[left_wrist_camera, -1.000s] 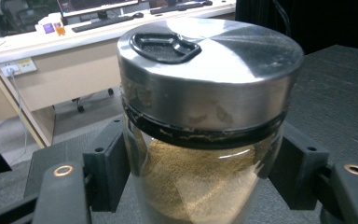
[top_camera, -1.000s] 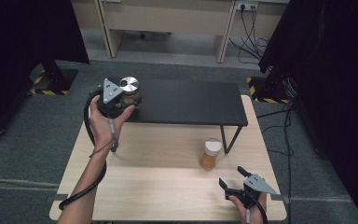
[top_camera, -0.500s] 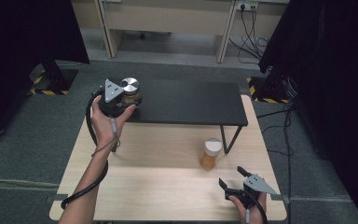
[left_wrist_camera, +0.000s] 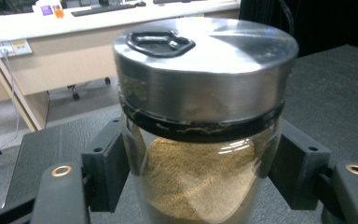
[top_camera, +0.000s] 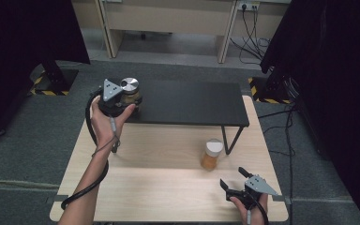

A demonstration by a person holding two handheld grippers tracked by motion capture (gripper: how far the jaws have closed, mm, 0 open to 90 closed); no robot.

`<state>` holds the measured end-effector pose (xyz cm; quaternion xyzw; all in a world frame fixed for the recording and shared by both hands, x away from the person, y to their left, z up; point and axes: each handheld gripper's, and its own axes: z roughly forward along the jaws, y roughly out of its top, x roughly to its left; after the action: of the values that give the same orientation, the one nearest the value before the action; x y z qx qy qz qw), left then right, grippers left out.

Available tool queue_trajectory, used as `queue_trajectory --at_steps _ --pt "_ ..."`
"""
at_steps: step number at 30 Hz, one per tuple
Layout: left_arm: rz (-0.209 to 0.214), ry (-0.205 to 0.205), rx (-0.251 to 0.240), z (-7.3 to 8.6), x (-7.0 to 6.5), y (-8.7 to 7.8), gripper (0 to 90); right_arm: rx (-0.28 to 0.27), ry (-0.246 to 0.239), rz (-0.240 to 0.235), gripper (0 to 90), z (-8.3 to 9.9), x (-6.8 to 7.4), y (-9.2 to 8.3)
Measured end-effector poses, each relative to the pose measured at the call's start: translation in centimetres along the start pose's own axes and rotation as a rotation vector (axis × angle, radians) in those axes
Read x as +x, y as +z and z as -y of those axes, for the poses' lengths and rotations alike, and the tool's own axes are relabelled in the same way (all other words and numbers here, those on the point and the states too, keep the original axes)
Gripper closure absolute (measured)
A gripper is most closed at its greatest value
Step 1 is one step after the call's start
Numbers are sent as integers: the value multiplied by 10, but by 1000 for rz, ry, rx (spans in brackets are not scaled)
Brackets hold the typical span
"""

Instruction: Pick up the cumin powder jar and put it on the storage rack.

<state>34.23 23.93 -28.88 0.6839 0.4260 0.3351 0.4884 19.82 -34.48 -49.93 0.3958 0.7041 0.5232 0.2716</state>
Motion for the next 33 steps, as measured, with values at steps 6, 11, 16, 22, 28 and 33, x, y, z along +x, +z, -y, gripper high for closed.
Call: queue_trajectory --at_steps 6,11,16,22,28,33 --pt "2 0 -5 1 1 0 291 -1 -3 1 68 0 0 0" --pt "4 -1 -9 2 1 0 291 -1 -2 1 68 0 0 0" --pt "2 0 -11 2 1 0 291 1 -1 0 68 0 0 0" --pt "0 2 -31 4 0 -1 287 -1 1 0 68 0 0 0" --pt "-27 7 -95 10 -10 -13 66 -5 7 -1 68 1 -1 0" --pt "-27 8 -134 25 -15 -26 5 -4 2 -1 68 1 0 0"
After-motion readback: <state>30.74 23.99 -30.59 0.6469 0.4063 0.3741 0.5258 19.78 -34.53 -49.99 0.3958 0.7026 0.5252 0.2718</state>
